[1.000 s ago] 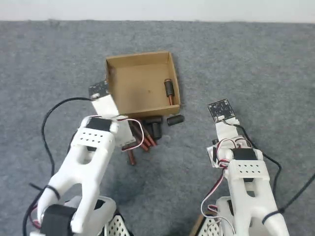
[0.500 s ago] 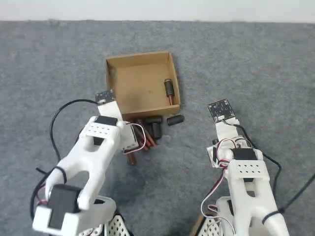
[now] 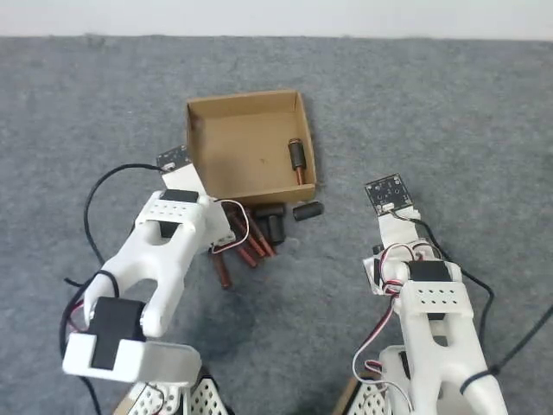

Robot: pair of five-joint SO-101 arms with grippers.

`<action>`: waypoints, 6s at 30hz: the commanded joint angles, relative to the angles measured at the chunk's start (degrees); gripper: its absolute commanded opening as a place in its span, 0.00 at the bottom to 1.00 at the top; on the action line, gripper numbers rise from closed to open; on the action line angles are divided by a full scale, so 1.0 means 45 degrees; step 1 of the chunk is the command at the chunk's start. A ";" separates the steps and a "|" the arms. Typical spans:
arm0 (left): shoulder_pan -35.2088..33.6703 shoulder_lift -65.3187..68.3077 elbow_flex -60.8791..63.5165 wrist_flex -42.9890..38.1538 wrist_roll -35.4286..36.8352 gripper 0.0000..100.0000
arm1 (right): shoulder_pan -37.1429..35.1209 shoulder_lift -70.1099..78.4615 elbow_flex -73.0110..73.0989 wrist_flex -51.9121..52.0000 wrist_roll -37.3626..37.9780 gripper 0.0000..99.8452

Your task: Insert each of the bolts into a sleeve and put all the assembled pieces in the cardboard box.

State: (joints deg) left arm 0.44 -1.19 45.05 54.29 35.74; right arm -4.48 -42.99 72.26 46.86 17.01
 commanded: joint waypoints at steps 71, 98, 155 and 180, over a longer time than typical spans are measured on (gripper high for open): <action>-0.2168 -0.2325 0.1006 -0.1680 -0.3106 0.01 | -0.4835 0.9368 -0.2637 -2.0913 -0.5744 0.01; -0.2168 -0.2305 0.0987 -0.1680 -0.3106 0.01 | -0.5773 1.2513 0.1758 -2.8532 -0.4708 0.01; -0.1133 -0.2422 -0.4991 -0.1328 -0.3048 0.01 | -0.6320 1.2650 0.4786 -3.1600 -0.4708 0.01; 0.1836 -0.2422 -0.6554 -0.1407 -0.3028 0.01 | -0.6496 1.2650 0.4767 -3.1424 -0.4689 0.01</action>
State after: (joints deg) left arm 8.26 -7.78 20.00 47.96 22.46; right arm -33.05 14.24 92.48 -94.59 -5.05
